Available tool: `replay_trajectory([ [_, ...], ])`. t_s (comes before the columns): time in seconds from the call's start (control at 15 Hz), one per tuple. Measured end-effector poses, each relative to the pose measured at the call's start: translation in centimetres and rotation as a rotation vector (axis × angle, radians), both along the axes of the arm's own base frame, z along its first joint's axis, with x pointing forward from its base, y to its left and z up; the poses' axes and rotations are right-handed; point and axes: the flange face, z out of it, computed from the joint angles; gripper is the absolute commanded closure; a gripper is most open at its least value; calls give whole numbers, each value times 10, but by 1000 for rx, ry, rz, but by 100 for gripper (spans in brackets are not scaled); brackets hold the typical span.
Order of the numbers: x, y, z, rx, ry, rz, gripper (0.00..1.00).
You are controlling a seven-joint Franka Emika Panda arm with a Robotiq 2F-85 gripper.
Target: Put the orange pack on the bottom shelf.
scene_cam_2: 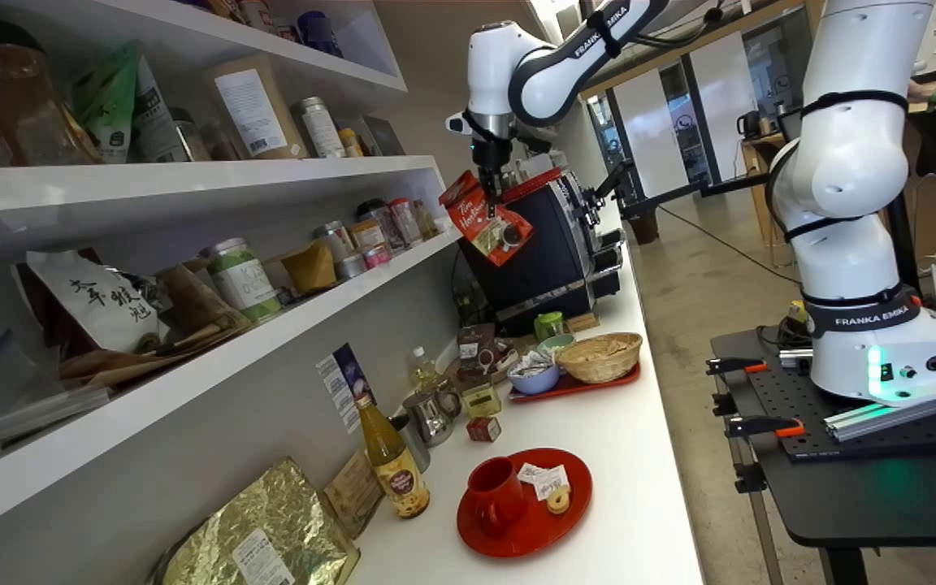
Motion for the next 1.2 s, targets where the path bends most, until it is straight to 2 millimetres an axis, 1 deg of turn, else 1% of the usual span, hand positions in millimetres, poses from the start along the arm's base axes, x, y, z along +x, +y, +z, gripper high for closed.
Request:
replay_trajectory([
  [0.2, 9, -18, 15, -9, -26, -31, 100],
  [0.33, 25, -34, 22, -14, -33, -47, 100],
  [0.47, 51, -51, 24, -22, -29, -51, 100],
  [0.6, 81, -67, 24, -29, -22, -48, 100],
  [0.73, 110, -78, 25, -41, -21, -40, 100],
  [0.87, 133, -85, 33, -60, -33, -26, 100],
  [0.93, 143, -86, 41, -71, -41, -17, 100],
  [1.07, 157, -85, 60, -93, -59, -7, 100],
  [1.2, 167, -83, 79, -109, -90, 0, 100],
])
